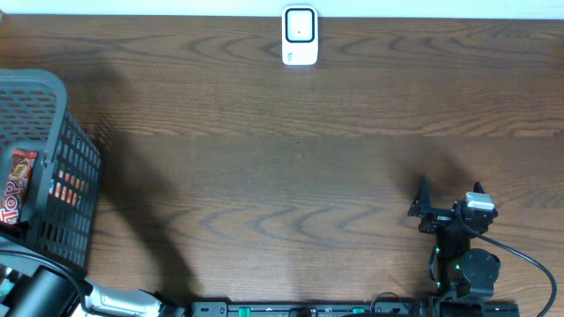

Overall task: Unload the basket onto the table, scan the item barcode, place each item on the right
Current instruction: 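Grasp the green-lidded jar with the left gripper and lift it, then carry the jar toward the scanner and set it on the table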

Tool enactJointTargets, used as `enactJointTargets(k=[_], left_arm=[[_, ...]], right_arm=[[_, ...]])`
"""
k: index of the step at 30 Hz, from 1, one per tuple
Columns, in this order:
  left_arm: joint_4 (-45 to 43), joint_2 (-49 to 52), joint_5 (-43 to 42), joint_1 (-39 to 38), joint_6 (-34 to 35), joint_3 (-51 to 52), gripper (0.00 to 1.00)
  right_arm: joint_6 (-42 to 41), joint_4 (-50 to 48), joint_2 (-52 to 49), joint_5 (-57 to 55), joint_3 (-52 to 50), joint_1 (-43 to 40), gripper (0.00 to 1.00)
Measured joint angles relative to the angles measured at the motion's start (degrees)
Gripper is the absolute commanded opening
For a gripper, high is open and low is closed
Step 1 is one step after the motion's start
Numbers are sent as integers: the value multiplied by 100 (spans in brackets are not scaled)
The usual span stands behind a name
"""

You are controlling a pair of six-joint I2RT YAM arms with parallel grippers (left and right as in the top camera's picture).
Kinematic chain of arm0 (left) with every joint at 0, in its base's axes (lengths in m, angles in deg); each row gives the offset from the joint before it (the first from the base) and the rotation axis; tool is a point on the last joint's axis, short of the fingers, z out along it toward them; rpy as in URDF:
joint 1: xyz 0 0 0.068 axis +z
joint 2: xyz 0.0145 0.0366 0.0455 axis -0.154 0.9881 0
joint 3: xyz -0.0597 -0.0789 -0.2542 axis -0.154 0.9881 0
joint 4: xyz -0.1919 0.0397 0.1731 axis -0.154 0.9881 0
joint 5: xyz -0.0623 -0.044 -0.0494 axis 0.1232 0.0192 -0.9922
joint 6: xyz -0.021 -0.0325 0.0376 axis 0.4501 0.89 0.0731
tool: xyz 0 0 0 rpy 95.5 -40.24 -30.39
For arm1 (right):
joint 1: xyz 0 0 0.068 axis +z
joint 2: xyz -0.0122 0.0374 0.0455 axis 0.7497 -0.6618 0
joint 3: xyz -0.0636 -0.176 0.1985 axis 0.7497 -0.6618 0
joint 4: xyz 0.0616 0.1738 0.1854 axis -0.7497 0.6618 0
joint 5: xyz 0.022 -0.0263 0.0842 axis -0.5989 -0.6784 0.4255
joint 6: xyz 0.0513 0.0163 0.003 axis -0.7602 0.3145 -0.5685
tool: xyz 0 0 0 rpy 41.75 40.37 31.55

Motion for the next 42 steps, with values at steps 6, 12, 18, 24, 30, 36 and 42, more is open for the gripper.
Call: enactJointTargets(k=[6,12,18,24,30,36,42], left_arm=[[122,-345,-417,0,-92,-337,50],[146,-1504,-1010,0,-107,-750,51],[-42,-2876,-2192,-4,-107,-1176,55],[-647,-4214,-3482,-476,9,-1270,59],[-1290,-5121,-3965,-2006,223,-1287,59],[-1482,-5270,-3832,-3971,345,-1327,59],[-1497,-4653,-2940,-6057,345,-1132,59]], right_arm=[[0,0,0,2,0,0,99],[0,0,0,2,0,0,99],[0,0,0,2,0,0,99],[0,0,0,2,0,0,99],[0,0,0,0,0,0,99],[-2,0,0,2,0,0,99],[0,0,0,2,0,0,99]])
